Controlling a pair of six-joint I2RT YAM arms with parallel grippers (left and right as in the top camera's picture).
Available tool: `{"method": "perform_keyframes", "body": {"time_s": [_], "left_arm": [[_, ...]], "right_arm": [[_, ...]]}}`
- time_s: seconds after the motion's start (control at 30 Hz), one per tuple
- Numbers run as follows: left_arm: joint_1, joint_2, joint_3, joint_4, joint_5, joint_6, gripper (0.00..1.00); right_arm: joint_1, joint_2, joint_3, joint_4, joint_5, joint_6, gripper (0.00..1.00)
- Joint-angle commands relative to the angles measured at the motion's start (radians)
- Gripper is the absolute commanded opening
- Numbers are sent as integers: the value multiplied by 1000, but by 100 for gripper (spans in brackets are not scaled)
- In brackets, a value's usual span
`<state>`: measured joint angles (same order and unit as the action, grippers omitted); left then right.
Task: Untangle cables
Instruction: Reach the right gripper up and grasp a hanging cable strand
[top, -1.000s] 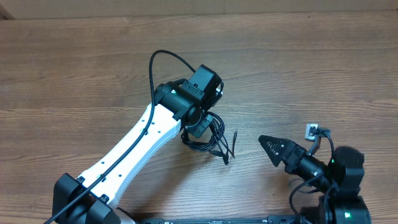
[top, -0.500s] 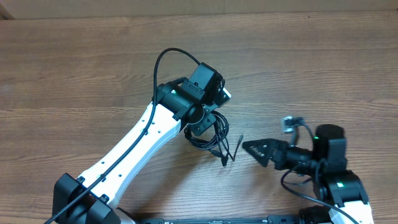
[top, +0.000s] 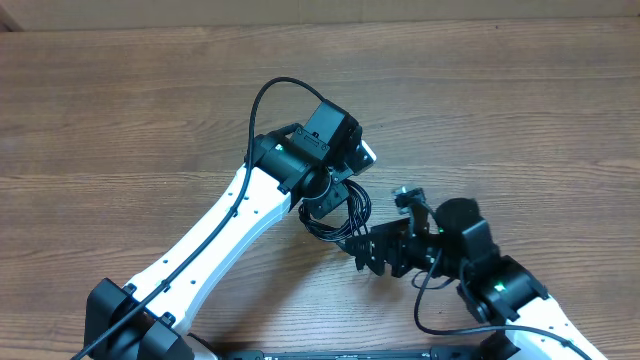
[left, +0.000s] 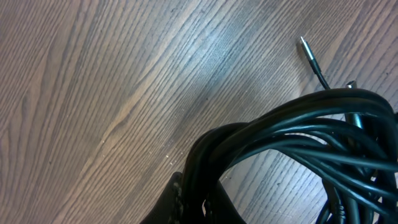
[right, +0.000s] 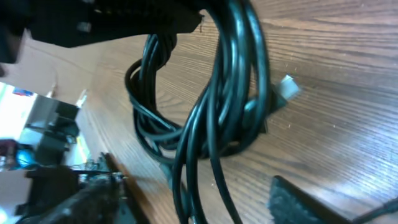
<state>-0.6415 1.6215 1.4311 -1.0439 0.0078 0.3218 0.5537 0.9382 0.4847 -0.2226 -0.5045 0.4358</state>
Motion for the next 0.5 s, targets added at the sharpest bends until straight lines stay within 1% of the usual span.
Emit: {"method": "perform_keyframes", "body": {"time_s": [0.0,0.1,0.23,0.37,0.47], "left_arm": [[0,-32,5,1,20,23,4],[0,-32,5,0,19,23,4],[0,-32,5,0,18,26,4],[1,-32,5,-3,13,77,4],[2,-32,5,-2,-14,82,4]], "right_arm": [[48,37,26,18,88,-3,55],[69,60,26,19,112,-3,38],[70,63,27,23,112,4,21],[70,61,27,40,111,24,8],[70,61,27,48,105,55,4]]}}
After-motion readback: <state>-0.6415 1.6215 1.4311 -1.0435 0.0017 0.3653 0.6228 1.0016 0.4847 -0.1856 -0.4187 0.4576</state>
